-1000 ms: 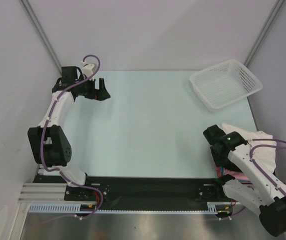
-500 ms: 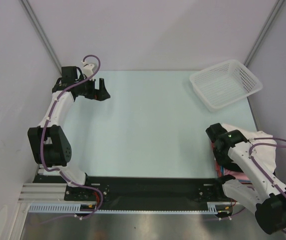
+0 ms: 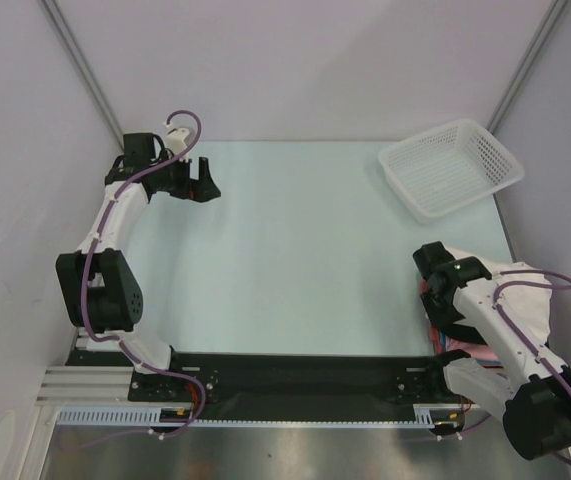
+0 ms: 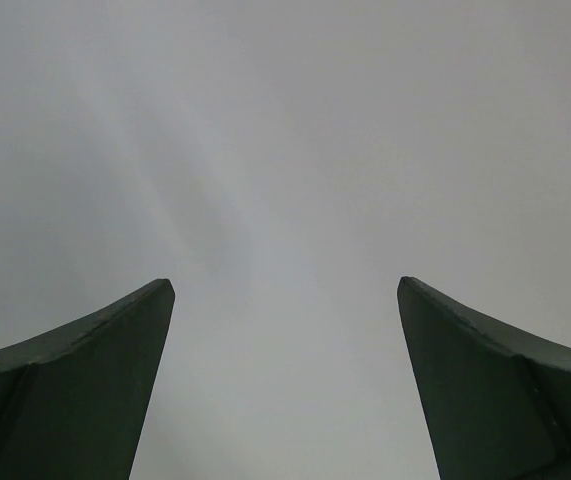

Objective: Fold and stack the t-shirts
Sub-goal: Neatly place the folded tshirt to the corner

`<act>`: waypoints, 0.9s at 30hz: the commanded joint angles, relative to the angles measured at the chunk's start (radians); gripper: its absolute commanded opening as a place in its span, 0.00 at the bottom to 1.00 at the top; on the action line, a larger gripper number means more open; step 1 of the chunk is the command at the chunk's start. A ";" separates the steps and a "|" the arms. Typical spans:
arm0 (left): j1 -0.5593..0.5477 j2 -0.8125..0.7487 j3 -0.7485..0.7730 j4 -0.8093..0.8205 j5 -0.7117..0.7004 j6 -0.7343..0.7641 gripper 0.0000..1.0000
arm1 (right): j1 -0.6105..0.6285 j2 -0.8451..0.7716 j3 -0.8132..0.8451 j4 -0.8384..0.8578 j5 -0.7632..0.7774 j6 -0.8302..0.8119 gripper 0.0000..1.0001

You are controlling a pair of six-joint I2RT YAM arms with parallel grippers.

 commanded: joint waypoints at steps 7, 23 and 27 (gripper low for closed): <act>0.006 0.006 0.033 0.000 0.031 0.028 1.00 | -0.015 -0.006 0.035 -0.053 0.027 0.026 0.00; 0.006 0.023 0.047 -0.012 0.048 0.040 1.00 | -0.203 -0.149 0.178 -0.287 -0.070 -0.294 0.00; 0.008 0.023 0.049 -0.014 0.047 0.042 1.00 | -0.250 -0.140 0.192 -0.285 -0.087 -0.408 0.17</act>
